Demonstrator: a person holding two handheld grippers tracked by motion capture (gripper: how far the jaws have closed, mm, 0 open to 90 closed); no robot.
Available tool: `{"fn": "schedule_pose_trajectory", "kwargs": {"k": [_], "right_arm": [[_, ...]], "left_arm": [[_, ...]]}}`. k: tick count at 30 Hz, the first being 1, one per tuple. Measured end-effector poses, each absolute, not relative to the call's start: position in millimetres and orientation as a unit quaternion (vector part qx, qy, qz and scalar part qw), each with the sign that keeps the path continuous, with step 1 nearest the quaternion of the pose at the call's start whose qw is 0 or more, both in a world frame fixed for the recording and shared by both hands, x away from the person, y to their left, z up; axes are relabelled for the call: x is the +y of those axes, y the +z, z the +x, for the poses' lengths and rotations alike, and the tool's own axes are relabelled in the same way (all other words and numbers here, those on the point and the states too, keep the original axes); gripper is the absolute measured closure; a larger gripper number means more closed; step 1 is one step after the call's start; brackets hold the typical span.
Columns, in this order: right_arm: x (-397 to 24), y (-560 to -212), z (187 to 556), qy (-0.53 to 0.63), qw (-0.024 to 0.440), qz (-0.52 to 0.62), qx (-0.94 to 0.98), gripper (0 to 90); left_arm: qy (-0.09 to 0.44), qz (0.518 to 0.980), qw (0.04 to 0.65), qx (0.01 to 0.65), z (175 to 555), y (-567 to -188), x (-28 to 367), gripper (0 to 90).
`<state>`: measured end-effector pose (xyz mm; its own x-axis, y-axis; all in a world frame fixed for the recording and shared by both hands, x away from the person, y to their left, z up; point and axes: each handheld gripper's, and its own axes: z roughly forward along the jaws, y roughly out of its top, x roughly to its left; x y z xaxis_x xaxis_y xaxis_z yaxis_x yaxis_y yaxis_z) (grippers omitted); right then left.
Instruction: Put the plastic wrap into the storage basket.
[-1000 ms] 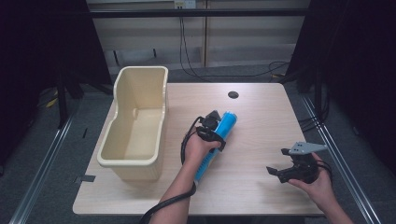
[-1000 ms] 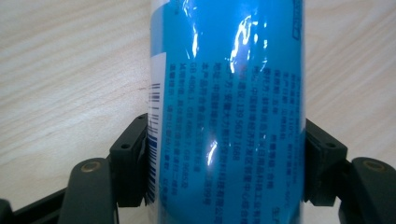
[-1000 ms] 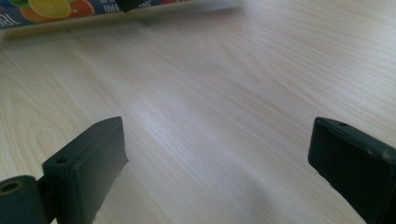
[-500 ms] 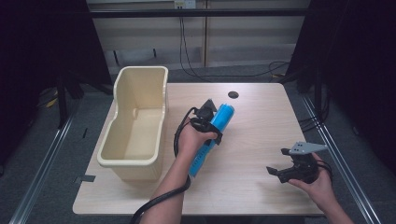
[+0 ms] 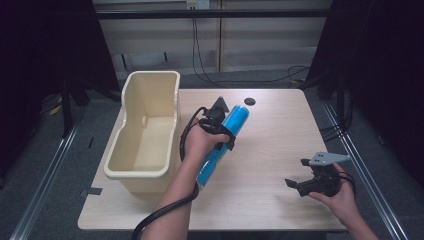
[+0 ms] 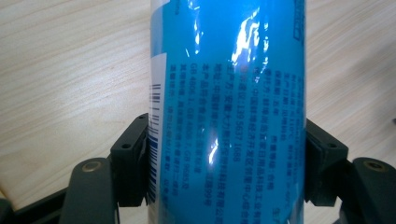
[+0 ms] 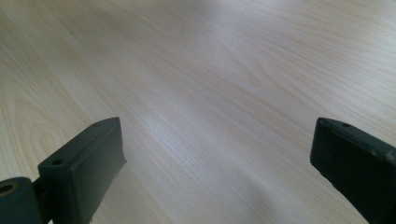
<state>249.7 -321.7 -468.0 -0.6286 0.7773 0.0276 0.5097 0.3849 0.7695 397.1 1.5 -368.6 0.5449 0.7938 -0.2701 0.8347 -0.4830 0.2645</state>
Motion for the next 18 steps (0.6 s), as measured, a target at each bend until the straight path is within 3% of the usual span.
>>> {"fn": "schedule_pose_trajectory", "kwargs": {"k": [18], "right_arm": [[-319, -469, 250, 0.391, 0.167, 0.389, 0.818, 1.2]], "left_arm": [[-0.054, 0.857, 0.182, 0.479, 397, -328, 14, 32.2]]}}
